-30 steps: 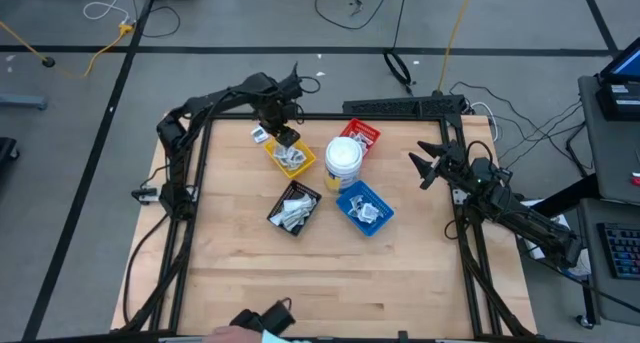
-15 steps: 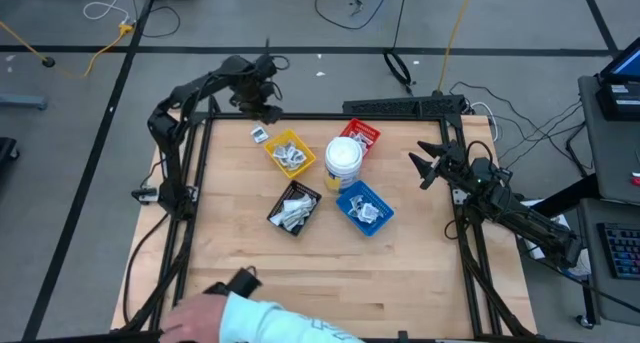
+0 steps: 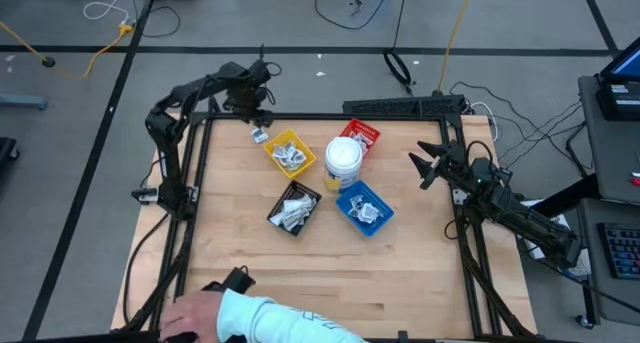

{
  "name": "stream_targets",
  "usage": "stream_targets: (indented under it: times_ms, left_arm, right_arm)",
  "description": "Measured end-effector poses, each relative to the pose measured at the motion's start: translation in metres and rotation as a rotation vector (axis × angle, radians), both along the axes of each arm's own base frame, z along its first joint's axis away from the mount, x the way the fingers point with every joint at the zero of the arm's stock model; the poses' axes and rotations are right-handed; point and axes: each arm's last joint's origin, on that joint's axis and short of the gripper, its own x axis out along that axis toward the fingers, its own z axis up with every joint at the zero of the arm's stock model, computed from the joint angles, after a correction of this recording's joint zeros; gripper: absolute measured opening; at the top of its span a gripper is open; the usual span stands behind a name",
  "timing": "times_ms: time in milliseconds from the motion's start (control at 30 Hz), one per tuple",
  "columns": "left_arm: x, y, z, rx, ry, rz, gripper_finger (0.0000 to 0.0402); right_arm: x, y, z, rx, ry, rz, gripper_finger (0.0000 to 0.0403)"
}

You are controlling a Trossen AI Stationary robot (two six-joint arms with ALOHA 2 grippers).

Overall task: Pick & Place First Aid Supplies
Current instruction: Put the towelette pack into the yellow bin

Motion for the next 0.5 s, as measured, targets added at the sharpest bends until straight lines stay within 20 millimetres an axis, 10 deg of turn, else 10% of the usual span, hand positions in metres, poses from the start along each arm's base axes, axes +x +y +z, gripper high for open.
stream_targets:
  times_ms: [500]
  left_arm:
    - [0.001, -0.015, -0.051, 0.051, -0.014, -0.024, 0.0219]
  right_arm:
    - [0.000, 0.000, 0.000, 0.000, 0.000, 0.000, 0.0254]
